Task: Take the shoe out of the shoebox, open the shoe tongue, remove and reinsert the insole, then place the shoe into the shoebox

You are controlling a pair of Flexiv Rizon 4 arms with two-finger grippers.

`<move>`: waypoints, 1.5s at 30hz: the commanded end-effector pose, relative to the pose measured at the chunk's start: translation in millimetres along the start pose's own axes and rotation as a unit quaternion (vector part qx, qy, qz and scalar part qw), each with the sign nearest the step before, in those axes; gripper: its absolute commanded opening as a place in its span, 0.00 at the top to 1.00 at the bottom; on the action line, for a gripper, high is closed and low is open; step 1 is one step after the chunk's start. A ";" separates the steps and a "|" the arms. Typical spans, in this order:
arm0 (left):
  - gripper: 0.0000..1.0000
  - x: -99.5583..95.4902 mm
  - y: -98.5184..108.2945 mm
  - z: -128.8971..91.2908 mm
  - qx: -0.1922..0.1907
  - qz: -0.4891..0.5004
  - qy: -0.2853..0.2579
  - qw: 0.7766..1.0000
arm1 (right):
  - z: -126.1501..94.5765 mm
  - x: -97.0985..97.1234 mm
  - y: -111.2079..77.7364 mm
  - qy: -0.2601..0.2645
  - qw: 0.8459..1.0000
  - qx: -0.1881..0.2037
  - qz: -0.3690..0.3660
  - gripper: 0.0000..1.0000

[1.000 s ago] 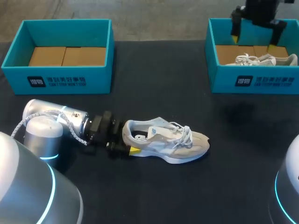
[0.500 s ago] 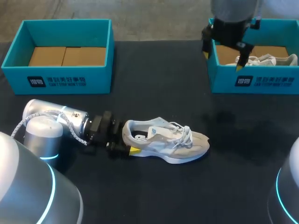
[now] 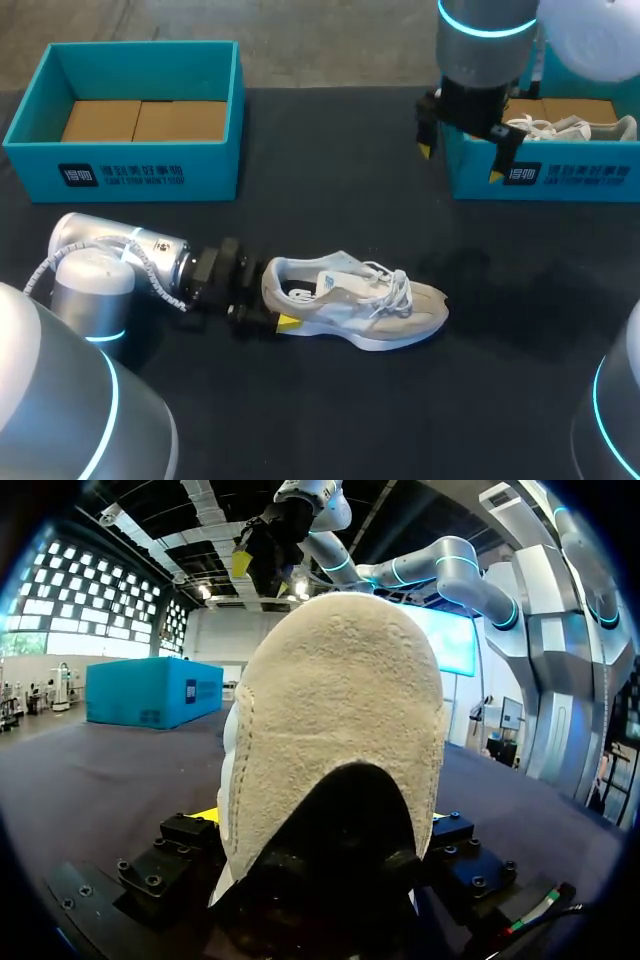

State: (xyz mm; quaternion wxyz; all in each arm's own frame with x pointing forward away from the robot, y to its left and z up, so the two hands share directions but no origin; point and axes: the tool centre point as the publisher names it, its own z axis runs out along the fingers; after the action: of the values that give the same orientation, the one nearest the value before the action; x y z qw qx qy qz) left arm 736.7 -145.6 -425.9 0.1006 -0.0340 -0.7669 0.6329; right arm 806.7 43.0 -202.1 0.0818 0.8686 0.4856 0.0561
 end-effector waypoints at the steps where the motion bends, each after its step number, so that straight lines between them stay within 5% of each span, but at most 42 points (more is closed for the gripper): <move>1: 1.00 0.0 0.7 -0.4 0.000 0.000 -0.001 1.000 | 14.9 15.7 -12.4 0.004 1.000 0.000 -0.003 0.00; 12: 1.00 0.0 0.7 -0.4 0.000 0.000 -0.001 1.000 | 25.7 25.6 -27.1 0.021 0.994 0.036 -0.099 0.00; 35: 1.00 0.0 0.7 -0.4 0.000 0.000 -0.001 1.000 | 26.7 29.4 -27.0 0.018 0.993 0.038 -0.106 0.00; 45: 1.00 0.0 0.7 -0.4 0.000 0.000 -0.001 1.000 | 42.7 58.9 -75.9 0.024 0.988 0.058 -0.142 0.00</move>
State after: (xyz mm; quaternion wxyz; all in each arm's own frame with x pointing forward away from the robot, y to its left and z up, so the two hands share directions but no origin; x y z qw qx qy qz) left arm 736.7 -145.5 -425.8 0.1006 -0.0340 -0.7669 0.6329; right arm 783.9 109.8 -248.0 0.0196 0.7927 0.6080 0.0402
